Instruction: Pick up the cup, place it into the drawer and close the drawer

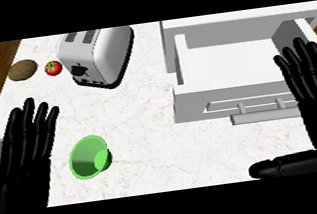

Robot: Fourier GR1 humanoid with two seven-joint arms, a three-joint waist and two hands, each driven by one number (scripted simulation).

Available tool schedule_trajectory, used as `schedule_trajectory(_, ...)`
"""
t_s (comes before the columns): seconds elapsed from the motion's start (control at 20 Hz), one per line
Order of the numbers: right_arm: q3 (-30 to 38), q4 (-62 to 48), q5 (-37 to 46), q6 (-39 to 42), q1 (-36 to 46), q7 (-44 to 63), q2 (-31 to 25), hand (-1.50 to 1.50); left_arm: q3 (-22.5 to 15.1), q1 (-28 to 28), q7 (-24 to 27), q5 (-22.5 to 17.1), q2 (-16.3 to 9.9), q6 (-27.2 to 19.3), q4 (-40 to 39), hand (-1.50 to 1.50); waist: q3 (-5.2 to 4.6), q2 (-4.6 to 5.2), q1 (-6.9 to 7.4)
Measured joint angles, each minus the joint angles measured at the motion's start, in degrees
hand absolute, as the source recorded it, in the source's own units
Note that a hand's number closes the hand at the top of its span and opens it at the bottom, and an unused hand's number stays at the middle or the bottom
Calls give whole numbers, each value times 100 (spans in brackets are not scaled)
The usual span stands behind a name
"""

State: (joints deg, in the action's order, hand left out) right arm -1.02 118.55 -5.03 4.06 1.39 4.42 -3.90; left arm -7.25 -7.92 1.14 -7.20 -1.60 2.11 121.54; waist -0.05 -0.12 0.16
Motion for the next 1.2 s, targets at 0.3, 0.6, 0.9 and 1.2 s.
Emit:
schedule_trajectory(0.3, 128, 1, -137, 77, 147, 196, -50, -150, -156, -13, -12, 4, 106, -79, -76, -150, 3, 7, -8)
schedule_trajectory(0.6, 103, -228, -65, 58, 338, 129, 20, -150, -379, 109, -127, 179, 132, -365, -149, -150, 4, 9, -8)
schedule_trajectory(0.9, 145, -30, -109, 65, 294, 265, 7, -150, -409, -151, -115, 202, 83, -429, -64, -150, 5, 9, -9)
schedule_trajectory(1.2, 95, -47, -3, 7, 346, 277, 61, -150, -266, -334, -17, 111, 34, -412, -231, -150, 5, 8, -4)
